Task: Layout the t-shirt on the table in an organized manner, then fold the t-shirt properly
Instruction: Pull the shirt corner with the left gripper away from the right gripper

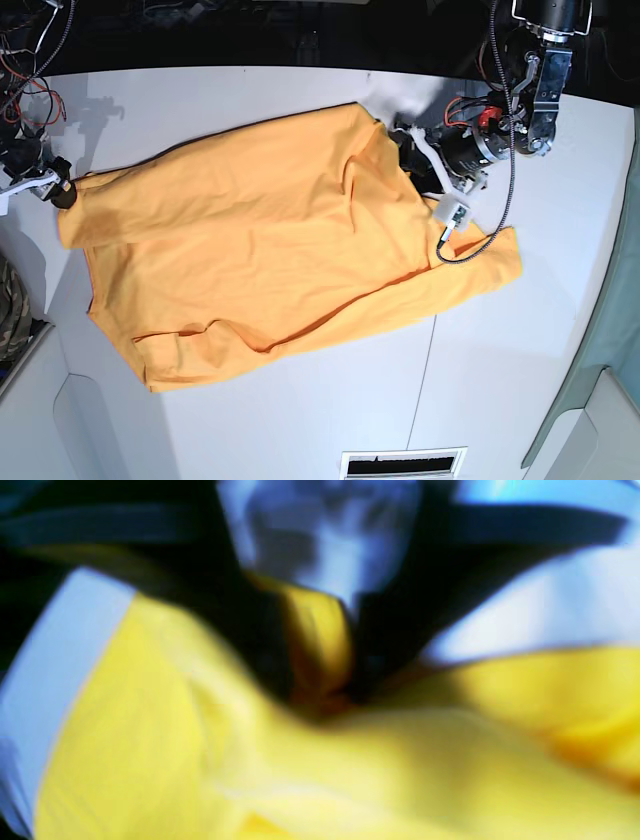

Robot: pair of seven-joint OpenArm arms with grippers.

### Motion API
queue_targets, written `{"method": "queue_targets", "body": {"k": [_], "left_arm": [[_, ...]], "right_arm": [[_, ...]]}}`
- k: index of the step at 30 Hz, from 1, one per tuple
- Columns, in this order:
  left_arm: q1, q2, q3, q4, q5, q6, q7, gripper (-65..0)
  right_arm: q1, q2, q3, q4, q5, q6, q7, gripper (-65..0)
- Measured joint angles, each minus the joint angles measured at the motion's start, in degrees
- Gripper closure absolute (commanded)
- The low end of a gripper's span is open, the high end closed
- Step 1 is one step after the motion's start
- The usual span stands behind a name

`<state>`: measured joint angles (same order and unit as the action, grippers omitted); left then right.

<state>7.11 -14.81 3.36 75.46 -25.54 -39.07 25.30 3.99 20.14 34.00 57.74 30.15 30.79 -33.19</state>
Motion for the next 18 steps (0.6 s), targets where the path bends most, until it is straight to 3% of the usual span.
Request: {"method": "queue_targets", "body": {"k": [2, 6, 11, 14, 18], "left_arm": [[0.1, 0.0, 0.0, 0.0, -2.1, 0.0, 1.8, 0.0], [0.5, -1.5, -1.3, 4.7, -11.4, 0.0, 14.1, 0.0], [-0.2, -9.7, -4.2, 18.1, -28.8, -0.3, 34.6, 0.0], [-1.0, -16.0, -3.9, 22.4, -31.8, -0.4, 36.6, 0.0], [-5.0, -21.6, -3.7, 22.7, -32.0, -0.6, 37.3, 0.0]], "right_arm": [[0.0, 0.0, 0.0, 0.0, -0.2, 0.9, -0.7, 0.0], [-0.2, 0.1, 0.0, 0.0, 2.9, 1.2, -2.3, 0.0], [-1.2, 1.7, -0.1, 5.6, 5.3, 1.1, -8.2, 0.0], [-1.4, 2.5, -0.1, 9.4, 5.8, 1.5, -8.5, 0.0], [-1.4, 2.7, -0.2, 10.1, 5.8, 1.8, -9.1, 0.0]]}}
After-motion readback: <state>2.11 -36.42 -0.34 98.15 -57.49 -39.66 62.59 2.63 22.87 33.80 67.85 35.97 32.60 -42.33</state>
